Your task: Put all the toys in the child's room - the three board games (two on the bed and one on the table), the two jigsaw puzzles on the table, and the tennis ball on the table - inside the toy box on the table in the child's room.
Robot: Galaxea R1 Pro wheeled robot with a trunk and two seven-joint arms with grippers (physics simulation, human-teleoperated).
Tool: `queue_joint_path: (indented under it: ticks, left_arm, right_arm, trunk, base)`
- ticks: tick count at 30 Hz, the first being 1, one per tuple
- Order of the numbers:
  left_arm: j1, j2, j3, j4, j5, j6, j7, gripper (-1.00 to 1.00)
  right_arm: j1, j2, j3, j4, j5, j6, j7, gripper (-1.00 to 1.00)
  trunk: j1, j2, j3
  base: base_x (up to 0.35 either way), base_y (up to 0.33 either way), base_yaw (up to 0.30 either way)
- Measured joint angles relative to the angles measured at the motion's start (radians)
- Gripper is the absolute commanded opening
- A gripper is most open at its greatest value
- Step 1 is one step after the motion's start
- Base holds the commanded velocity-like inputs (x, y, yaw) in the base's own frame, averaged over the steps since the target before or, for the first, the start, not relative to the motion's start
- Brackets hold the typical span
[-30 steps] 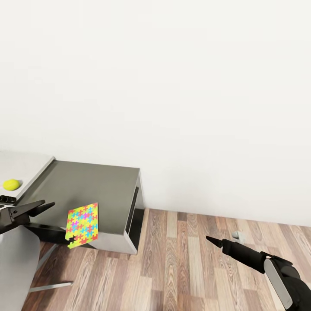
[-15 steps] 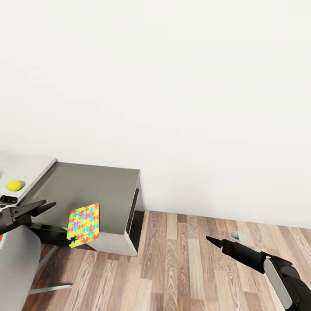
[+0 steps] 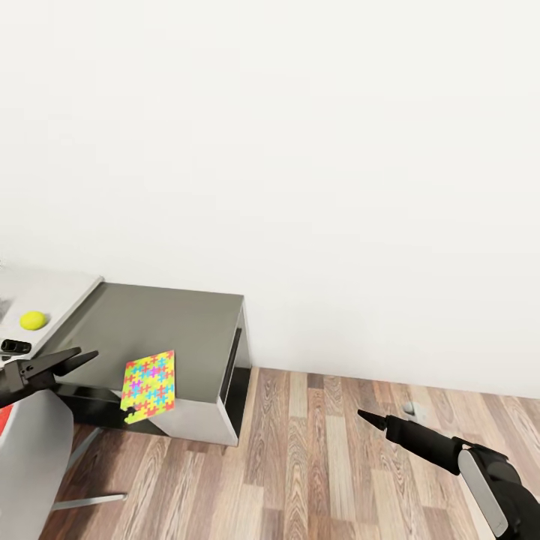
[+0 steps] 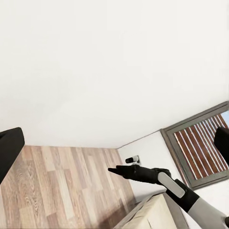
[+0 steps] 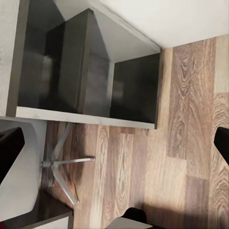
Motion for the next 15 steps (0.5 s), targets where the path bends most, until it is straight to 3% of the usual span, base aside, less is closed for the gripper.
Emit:
queue_joint_path:
  ticks: [15]
  left_arm:
    - [0.000,0.000,0.000,0.000,0.000,0.000,0.000,1.00]
  right_arm:
    - [0.000,0.001,0.000,0.000,0.000,-0.001,0.000,1.00]
  trunk:
    - [0.000,0.000,0.025]
  base:
    - [-0.002,0.000,0.000]
